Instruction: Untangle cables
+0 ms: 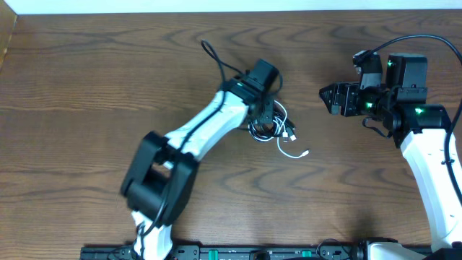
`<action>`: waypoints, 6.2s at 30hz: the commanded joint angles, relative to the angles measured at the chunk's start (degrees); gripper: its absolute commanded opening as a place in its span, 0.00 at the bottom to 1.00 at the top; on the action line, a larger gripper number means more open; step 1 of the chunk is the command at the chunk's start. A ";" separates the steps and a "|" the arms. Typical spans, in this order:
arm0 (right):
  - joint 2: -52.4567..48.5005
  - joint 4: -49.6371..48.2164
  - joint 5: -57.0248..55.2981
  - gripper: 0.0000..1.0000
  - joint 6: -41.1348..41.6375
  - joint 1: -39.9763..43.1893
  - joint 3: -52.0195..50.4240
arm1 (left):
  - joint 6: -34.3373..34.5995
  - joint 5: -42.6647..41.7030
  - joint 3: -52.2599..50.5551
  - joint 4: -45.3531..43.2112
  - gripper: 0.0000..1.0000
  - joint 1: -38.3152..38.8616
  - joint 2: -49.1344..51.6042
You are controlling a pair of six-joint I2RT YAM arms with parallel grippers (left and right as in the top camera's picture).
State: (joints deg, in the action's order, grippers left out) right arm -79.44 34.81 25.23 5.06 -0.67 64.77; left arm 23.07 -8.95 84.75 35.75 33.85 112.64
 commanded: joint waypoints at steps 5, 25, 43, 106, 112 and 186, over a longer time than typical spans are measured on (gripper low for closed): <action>0.02 -0.81 5.38 0.73 2.67 -1.57 1.07 | -6.56 -23.69 0.13 0.35 0.07 -4.98 -7.21; -8.85 -1.60 4.26 0.47 2.60 -13.42 1.07 | -4.50 -42.88 0.13 1.31 0.07 -10.69 -7.21; -14.25 -3.13 -6.47 0.01 6.36 -17.38 1.42 | 3.23 -31.28 0.11 4.39 0.07 -10.69 -7.19; -26.51 -14.97 8.31 0.47 -16.09 -22.62 3.37 | 18.86 -75.82 0.66 3.58 0.07 -26.18 -8.79; -27.87 -17.35 8.35 0.15 -15.89 -22.69 3.37 | 19.12 -76.56 0.68 3.56 0.08 -26.16 -8.79; -9.55 1.27 -16.15 0.99 10.47 18.69 3.41 | -11.06 -11.80 1.70 2.36 0.53 -16.65 1.18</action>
State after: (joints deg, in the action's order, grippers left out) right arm -88.77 36.21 2.07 20.25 17.76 67.92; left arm 15.79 -17.89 84.95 38.46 17.28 111.18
